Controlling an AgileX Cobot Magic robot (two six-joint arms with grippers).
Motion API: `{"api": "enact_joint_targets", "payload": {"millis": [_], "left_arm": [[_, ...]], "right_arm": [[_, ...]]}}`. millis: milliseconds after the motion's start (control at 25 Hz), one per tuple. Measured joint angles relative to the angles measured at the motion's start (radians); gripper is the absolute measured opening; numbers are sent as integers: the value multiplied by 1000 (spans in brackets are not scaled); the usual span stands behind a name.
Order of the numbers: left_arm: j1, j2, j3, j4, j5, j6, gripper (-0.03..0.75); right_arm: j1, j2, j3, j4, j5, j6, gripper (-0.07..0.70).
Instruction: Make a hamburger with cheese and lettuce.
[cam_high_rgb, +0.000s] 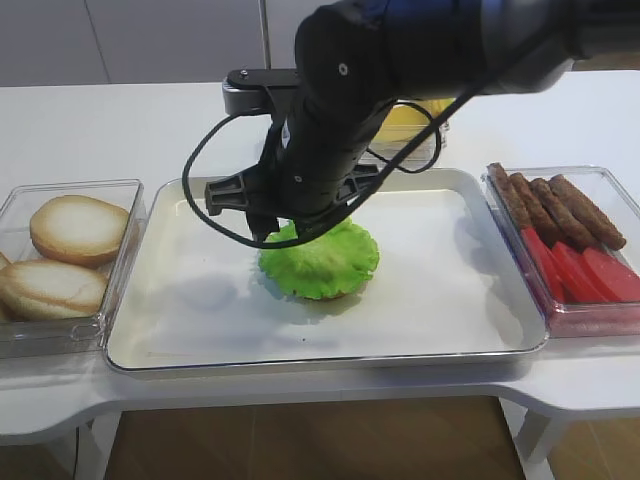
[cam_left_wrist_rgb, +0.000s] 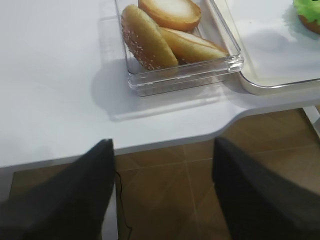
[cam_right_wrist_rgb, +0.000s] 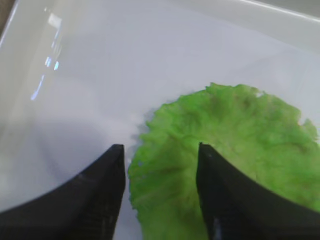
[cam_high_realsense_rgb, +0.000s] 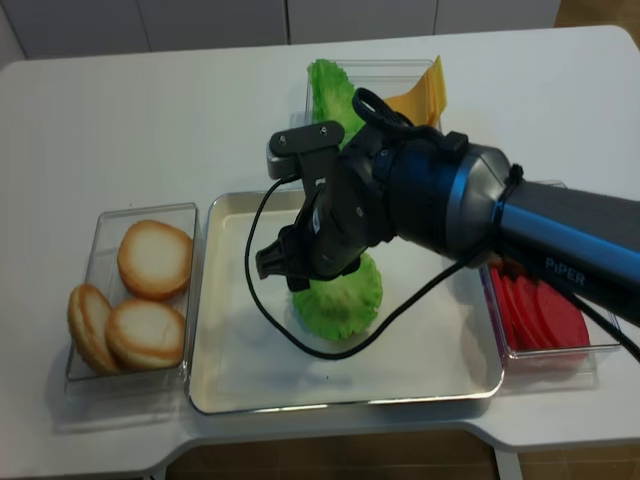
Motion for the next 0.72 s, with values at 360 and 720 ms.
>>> {"api": "enact_joint_targets", "payload": {"millis": [360,720], "left_arm": [[0,0,0,0,0,0,459],[0,0,0,0,0,0,459]], "right_arm": [[-17,-85,0,-101,177,-37,342],[-211,-205,0,-28,297,-164,337]]}}
